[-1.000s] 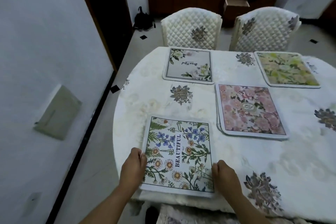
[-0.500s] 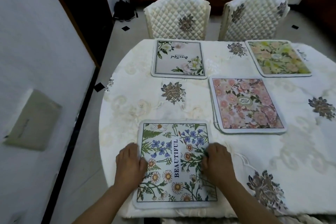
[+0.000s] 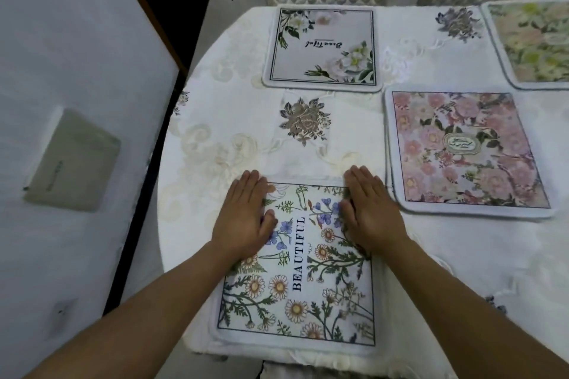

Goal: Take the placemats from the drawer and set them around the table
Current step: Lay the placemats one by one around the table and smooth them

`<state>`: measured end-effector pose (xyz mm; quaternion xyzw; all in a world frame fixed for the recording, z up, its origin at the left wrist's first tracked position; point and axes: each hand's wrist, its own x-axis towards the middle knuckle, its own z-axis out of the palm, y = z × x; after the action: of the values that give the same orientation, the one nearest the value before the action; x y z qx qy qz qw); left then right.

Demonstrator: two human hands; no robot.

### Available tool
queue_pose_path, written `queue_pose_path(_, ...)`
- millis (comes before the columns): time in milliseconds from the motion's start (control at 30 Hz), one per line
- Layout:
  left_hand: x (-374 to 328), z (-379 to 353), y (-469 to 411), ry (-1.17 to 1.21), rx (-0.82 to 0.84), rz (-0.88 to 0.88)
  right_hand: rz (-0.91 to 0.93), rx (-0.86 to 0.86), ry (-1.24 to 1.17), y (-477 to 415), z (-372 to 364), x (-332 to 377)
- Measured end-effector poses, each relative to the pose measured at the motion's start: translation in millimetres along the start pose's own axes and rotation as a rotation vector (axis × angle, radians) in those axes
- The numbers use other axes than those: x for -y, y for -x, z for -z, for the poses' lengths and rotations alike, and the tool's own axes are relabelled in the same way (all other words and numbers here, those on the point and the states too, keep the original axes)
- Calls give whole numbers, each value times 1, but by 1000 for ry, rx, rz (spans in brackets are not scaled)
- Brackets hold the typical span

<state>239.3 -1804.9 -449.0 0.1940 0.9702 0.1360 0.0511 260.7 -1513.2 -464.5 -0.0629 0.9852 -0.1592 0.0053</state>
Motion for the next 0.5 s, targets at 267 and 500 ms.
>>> queue_pose_path(267, -23, 14, 19, 17, 42, 138, -61, 93, 53, 16, 15, 31)
queue_pose_path(500, -34, -9, 140, -30, 107, 165, 266, 227, 30, 154, -20, 120)
